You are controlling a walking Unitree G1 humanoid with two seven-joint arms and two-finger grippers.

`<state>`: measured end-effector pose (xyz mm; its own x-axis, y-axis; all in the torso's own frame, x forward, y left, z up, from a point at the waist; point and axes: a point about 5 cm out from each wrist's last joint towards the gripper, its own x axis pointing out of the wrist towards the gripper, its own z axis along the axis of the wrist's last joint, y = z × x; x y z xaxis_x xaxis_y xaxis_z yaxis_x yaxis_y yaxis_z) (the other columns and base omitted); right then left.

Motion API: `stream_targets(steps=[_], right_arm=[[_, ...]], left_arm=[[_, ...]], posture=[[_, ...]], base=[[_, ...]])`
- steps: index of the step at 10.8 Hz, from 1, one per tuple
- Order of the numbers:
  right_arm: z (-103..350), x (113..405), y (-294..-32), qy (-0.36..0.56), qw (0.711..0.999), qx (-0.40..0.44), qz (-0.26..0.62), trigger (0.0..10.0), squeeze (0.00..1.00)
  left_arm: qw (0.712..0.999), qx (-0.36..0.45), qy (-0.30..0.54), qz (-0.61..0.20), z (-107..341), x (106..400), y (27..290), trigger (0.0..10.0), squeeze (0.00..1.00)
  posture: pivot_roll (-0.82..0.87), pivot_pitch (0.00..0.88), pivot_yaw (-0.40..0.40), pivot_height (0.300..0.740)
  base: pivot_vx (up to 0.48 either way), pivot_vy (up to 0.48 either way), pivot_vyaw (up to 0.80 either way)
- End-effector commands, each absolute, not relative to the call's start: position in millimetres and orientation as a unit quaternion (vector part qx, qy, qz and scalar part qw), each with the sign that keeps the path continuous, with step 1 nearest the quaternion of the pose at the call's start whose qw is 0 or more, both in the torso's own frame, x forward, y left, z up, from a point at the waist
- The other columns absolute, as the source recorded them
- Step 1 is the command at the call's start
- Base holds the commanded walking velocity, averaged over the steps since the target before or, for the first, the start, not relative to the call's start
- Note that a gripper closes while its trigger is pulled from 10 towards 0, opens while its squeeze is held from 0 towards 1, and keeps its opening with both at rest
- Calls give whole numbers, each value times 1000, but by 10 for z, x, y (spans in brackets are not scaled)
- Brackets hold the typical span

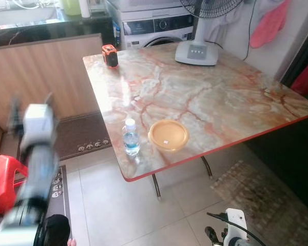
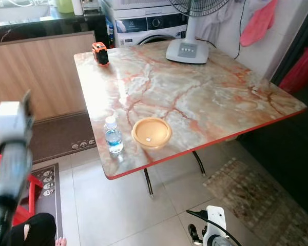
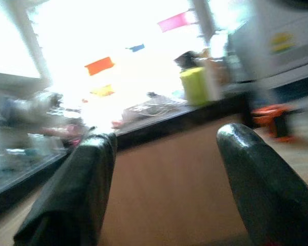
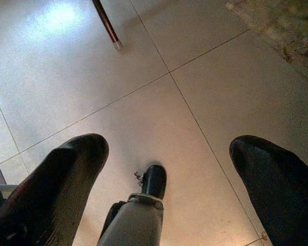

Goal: Restocking fridge

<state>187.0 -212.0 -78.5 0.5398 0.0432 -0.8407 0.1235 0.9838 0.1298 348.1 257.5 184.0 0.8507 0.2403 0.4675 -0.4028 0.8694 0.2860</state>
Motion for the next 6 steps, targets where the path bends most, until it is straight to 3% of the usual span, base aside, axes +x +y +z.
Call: stream_targets(steps=[1, 3, 5, 6], right_arm=[[-789, 1866, -2114, 481, 872, 88, -24, 10000, 0], [-788, 1867, -2112, 481, 872, 87, -24, 10000, 0], [-790, 1866, -2108, 481, 872, 88, -26, 10000, 0], [-790, 1867, -2108, 479, 873, 91, -29, 10000, 0]], left_arm=[[957, 181, -199, 112, 1902, 3578, 2446, 10000, 0], [976, 114, -187, 24, 2097, 3741, 2178, 10000, 0], [980, 71, -177, -52, 2128, 3814, 1724, 10000, 0], [975, 39, -187, -114, 2151, 3739, 1315, 10000, 0]], posture=[[27, 0, -25, 740], [29, 0, -24, 740], [28, 0, -19, 740], [23, 0, -16, 740]], base=[[0, 0, 0], [0, 0, 0], [0, 0, 0], [0, 0, 0]])
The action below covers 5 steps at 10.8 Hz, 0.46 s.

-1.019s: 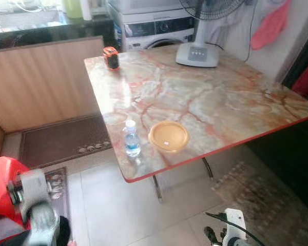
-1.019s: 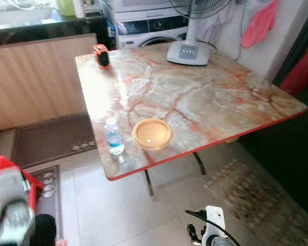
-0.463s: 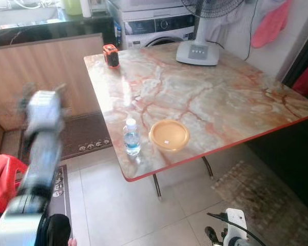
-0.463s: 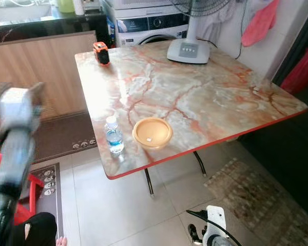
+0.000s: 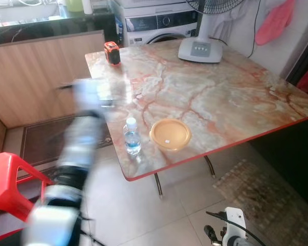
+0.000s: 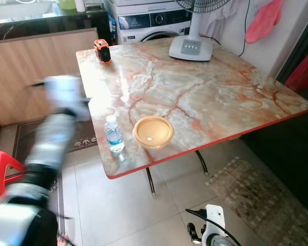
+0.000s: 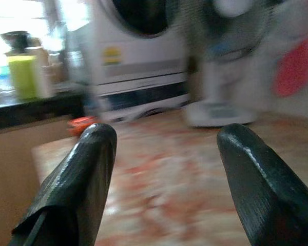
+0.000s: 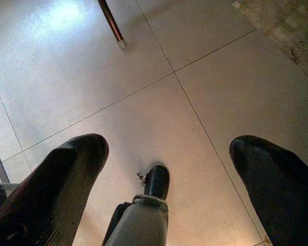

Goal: Restocking fridge

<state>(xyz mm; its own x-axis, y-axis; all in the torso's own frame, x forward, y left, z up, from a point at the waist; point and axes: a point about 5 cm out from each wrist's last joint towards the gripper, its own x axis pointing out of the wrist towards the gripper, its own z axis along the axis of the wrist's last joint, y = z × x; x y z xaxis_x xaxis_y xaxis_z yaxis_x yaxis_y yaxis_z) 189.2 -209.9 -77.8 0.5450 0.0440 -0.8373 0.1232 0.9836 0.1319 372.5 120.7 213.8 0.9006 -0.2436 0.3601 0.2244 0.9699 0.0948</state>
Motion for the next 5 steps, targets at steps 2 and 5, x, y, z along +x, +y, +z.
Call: stream_targets(steps=[2, 5], right_arm=[[-789, 1868, -2108, 479, 873, 91, -29, 10000, 0], [-788, 1871, -2104, 478, 873, 90, -27, 10000, 0]], left_arm=[[964, 9, -215, -155, 2282, 3611, 941, 10000, 0], [961, -1, -202, -189, 2313, 3445, 569, 10000, 0]], posture=[[31, 0, -17, 740], [37, 0, -15, 740]], base=[[0, 0, 0], [0, 0, 0]])
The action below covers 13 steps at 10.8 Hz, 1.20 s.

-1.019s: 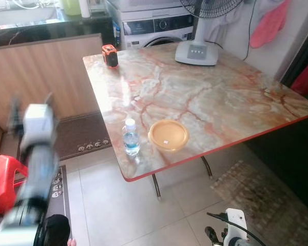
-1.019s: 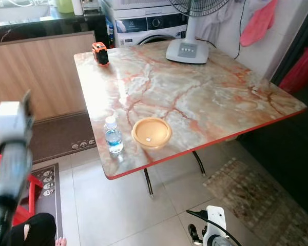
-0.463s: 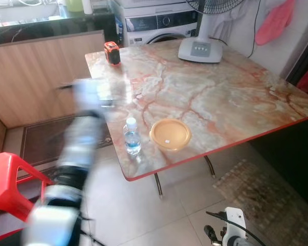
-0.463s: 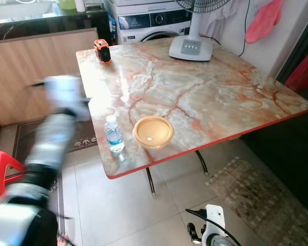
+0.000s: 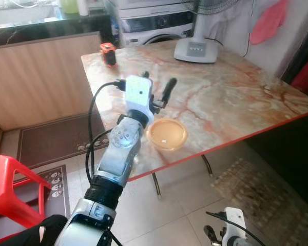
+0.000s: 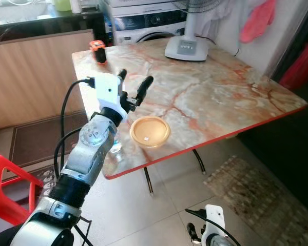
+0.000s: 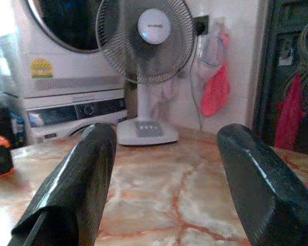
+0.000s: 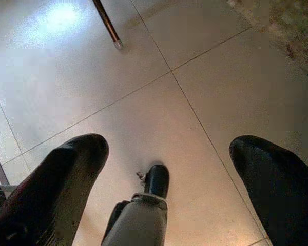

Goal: Restocking fridge

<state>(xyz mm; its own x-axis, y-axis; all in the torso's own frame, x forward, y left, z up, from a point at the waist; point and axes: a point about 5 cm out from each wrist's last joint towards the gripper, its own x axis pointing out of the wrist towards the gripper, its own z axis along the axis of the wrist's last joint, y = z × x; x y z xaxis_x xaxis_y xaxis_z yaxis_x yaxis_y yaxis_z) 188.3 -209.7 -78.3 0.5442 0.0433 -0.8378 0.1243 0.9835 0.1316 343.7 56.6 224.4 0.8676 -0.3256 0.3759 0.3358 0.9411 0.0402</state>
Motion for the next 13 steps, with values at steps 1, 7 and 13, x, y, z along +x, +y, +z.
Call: stream_targets(steps=[1, 7, 13], right_arm=[[-791, 1867, -2099, 478, 873, 92, -28, 10000, 0], [-916, 1596, -2090, 491, 862, 102, -66, 10000, 0], [-1033, 1162, -2205, 511, 851, 87, -84, 10000, 0]], left_arm=[[971, -6, -180, -157, 2198, 3426, 576, 10000, 0], [956, 122, -266, -32, 1955, 2895, 1234, 10000, 0], [971, 125, -198, 43, 1639, 2552, 1507, 10000, 0]], posture=[[30, 0, -7, 740], [-20, 0, 74, 740], [26, 0, 9, 740]], base=[[0, 0, 0], [0, 0, 0], [0, 0, 0]])
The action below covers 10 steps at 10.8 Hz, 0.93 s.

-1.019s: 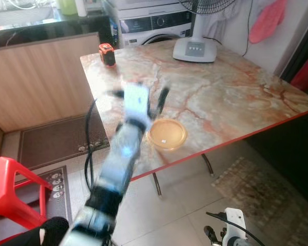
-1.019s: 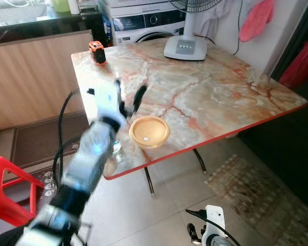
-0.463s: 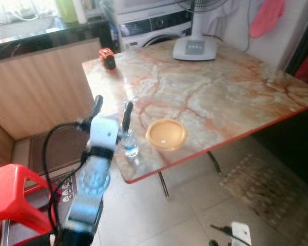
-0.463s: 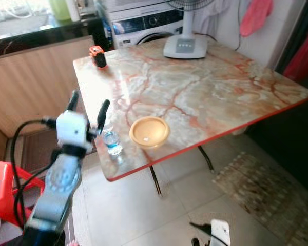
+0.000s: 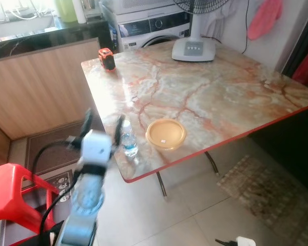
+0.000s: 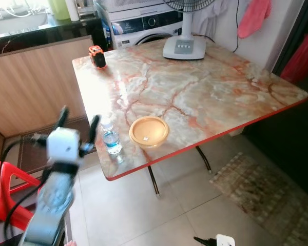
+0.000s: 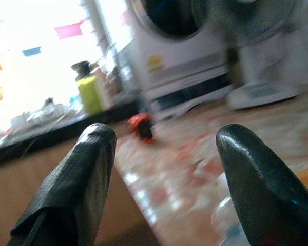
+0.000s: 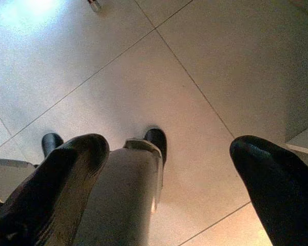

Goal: Restocking fridge

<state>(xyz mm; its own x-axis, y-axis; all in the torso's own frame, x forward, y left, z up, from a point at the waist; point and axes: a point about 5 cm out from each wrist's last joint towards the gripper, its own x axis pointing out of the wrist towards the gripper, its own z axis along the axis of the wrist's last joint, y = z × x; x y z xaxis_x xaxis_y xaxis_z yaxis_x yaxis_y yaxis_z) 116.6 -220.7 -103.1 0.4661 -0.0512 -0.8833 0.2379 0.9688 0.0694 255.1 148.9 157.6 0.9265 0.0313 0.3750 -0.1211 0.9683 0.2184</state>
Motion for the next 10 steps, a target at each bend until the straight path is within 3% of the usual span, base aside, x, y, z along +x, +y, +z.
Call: stream_targets(steps=[1, 2, 5, 7, 10], right_arm=[[-1034, 1133, -2229, 510, 852, 80, -83, 10000, 0], [-1026, 1120, -2276, 508, 854, 67, -86, 10000, 0], [-995, 1096, -2411, 497, 860, 41, -107, 10000, 0], [-988, 1128, -2389, 504, 862, -6, -53, 10000, 0], [-996, 1175, -2287, 518, 850, -85, 47, 10000, 0]], left_arm=[[975, 110, -179, 78, 1593, 2526, 1621, 10000, 0], [975, 115, -169, 88, 1565, 2529, 1746, 10000, 0], [977, 135, -151, 66, 1512, 2503, 1789, 10000, 0], [978, 137, -149, 52, 1543, 2518, 1784, 10000, 0], [976, 92, -194, -30, 1785, 2553, 1435, 10000, 0]], posture=[[46, 0, -12, 740], [66, 0, -40, 740], [87, 0, -57, 740], [111, 0, -62, 740], [103, 0, -52, 740]], base=[[0, 0, 0], [0, 0, 0], [0, 0, 0], [0, 0, 0], [0, 0, 0]])
